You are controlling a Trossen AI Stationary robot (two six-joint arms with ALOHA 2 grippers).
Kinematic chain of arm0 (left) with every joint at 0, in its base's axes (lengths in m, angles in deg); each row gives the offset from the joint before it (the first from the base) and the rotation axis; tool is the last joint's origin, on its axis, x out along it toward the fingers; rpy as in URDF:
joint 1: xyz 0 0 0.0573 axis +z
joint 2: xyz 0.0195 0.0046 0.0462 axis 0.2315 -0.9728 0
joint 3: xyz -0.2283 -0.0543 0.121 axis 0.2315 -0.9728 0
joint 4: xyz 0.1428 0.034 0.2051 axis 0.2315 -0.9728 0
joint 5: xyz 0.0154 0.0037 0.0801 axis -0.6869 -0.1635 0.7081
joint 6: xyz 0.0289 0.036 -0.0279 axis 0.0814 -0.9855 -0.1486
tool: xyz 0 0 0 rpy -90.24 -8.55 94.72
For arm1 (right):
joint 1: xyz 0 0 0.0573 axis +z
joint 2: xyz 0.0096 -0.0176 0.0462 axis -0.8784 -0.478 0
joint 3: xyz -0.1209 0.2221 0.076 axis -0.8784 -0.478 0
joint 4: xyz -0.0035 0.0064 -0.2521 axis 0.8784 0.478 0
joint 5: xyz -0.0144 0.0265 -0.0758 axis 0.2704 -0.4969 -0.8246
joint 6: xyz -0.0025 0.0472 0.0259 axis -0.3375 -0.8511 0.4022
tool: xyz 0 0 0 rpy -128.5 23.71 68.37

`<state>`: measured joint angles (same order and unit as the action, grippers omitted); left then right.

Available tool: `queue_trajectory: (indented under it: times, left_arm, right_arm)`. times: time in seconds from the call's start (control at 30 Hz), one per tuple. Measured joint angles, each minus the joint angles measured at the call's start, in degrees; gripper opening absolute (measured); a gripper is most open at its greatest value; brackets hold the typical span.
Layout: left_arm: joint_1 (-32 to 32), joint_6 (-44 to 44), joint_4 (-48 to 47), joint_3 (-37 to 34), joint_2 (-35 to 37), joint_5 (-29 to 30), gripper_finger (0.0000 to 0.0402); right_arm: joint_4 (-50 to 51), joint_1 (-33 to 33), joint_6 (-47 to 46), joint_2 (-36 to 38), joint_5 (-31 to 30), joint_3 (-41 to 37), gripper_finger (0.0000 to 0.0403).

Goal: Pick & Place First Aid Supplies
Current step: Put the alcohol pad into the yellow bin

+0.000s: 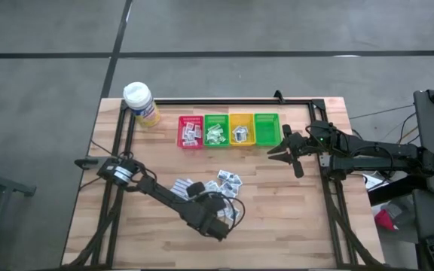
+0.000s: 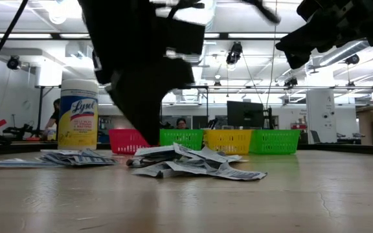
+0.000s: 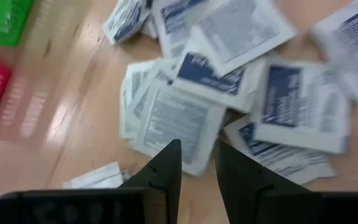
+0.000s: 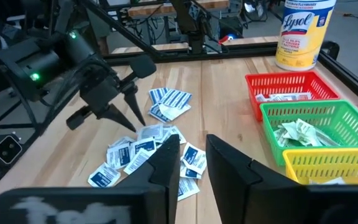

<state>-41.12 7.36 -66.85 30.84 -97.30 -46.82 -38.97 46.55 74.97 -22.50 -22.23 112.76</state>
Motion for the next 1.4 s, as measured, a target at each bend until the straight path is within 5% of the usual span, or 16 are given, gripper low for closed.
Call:
queue_trajectory:
  times: [0.23,1.4]
  left_arm:
    - [-1.1,-1.1,1.6,0.4,0.0,-3.0,0.0096]
    - [0.7,0.8,3.5,-4.4,0.0,2.2,0.0096]
  right_arm:
    - [0.0,0.0,0.0,0.0,0.0,0.0,0.0071]
    - [0.0,0.0,1.0,0.0,0.0,0.0,0.0073]
